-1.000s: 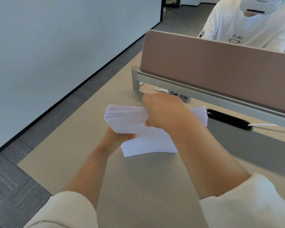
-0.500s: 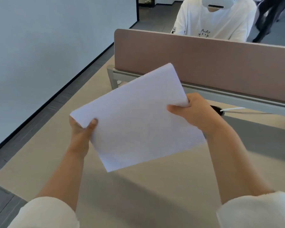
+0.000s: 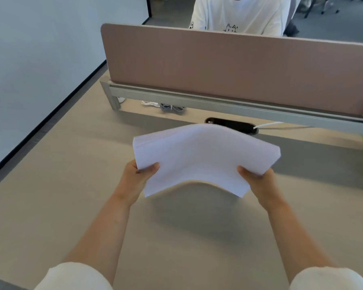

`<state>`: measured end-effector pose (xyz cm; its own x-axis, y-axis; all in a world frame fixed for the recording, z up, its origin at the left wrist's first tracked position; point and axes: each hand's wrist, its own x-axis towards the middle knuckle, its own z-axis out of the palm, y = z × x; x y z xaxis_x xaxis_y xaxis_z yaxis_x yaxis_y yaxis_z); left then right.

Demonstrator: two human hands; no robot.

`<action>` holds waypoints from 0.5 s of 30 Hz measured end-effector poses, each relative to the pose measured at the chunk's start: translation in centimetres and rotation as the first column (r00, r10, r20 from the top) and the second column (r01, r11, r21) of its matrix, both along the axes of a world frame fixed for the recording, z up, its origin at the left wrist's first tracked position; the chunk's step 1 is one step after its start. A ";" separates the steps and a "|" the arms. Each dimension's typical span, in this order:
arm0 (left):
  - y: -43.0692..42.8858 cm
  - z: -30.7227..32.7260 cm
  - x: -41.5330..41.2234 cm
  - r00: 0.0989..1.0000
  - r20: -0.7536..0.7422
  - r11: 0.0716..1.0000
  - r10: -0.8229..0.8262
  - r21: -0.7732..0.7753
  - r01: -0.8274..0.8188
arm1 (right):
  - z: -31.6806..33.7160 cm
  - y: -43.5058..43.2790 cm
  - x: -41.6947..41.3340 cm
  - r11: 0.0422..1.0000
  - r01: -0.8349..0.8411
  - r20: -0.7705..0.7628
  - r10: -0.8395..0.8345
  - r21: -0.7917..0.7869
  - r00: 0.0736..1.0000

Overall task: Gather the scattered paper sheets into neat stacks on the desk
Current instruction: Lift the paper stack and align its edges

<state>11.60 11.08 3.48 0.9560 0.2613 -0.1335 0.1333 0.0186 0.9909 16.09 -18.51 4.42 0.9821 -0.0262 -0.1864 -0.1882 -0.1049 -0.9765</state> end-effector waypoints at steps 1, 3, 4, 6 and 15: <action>-0.1 -0.1 0.0 0.999 0.015 0.999 -0.032 0.027 0.031 | -0.2 -0.6 -0.1 1.000 -0.022 0.000 0.022 0.019 1.000; -0.4 -0.6 -0.2 0.995 0.024 0.994 -0.099 0.038 0.098 | -0.7 -1.5 -0.1 0.998 -0.066 0.000 0.066 0.016 0.998; -0.6 -0.7 -0.2 0.993 0.019 0.993 -0.117 0.017 0.117 | -0.8 -1.7 -0.1 0.997 -0.083 0.000 0.083 0.004 0.997; -0.8 -0.8 -0.1 0.991 0.015 0.991 -0.130 0.002 0.130 | -1.0 -1.7 0.1 0.997 -0.083 0.000 0.083 0.006 0.997; -0.9 -0.7 0.7 0.990 0.061 0.991 -0.129 -0.011 0.130 | -0.9 -2.0 0.0 0.998 0.057 -0.013 -0.057 -0.015 0.998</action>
<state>12.30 10.19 2.73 0.9880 0.1334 -0.0776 0.0756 0.0197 0.9969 16.05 -20.54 3.56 0.9763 -0.0852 -0.1991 -0.2077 -0.1077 -0.9722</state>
